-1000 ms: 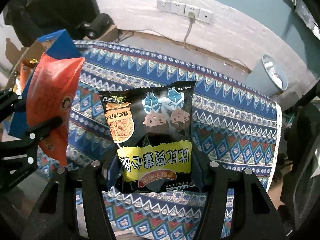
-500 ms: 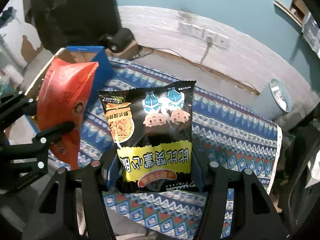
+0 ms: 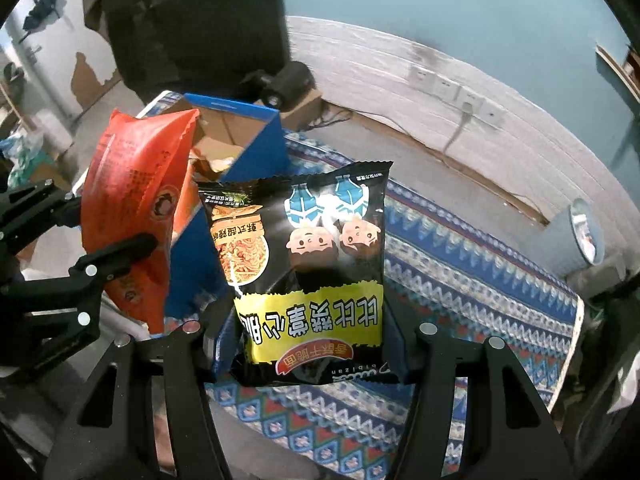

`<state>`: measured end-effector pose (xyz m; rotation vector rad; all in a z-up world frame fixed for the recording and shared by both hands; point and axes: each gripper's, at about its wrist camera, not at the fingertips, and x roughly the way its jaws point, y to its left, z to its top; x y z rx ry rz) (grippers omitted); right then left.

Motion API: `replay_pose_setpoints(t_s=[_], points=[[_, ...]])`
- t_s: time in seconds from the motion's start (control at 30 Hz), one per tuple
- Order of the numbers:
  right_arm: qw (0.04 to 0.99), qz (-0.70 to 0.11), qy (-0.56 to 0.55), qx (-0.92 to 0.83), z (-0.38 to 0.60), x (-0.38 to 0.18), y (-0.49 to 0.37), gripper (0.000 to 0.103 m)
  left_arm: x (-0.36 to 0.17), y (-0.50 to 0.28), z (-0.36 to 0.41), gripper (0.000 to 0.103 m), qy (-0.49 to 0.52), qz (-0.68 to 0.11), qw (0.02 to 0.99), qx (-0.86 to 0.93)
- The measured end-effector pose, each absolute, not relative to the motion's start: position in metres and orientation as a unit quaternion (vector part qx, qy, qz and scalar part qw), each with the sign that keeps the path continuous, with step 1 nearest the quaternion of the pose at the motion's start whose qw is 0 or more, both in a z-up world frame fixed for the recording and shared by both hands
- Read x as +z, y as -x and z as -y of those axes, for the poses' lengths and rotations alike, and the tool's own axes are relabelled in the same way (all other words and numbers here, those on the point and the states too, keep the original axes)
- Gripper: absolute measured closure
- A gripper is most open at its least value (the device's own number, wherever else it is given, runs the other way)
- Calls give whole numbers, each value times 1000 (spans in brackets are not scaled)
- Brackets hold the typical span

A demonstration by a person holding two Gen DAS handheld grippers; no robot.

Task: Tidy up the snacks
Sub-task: 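Lift the red packet and black-yellow packet with both tools over the box, then open both tools to drop the red and black-yellow packets into the box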

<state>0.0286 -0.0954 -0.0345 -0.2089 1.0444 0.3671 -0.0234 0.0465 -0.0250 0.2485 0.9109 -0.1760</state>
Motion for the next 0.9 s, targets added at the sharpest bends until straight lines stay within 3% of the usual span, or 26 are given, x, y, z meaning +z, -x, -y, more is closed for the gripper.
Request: replay_pose_setpoints(t_s=[0.9], points=[[812, -515, 136, 236, -59, -54, -110, 43, -51, -21, -199, 65, -24, -479, 876, 45]])
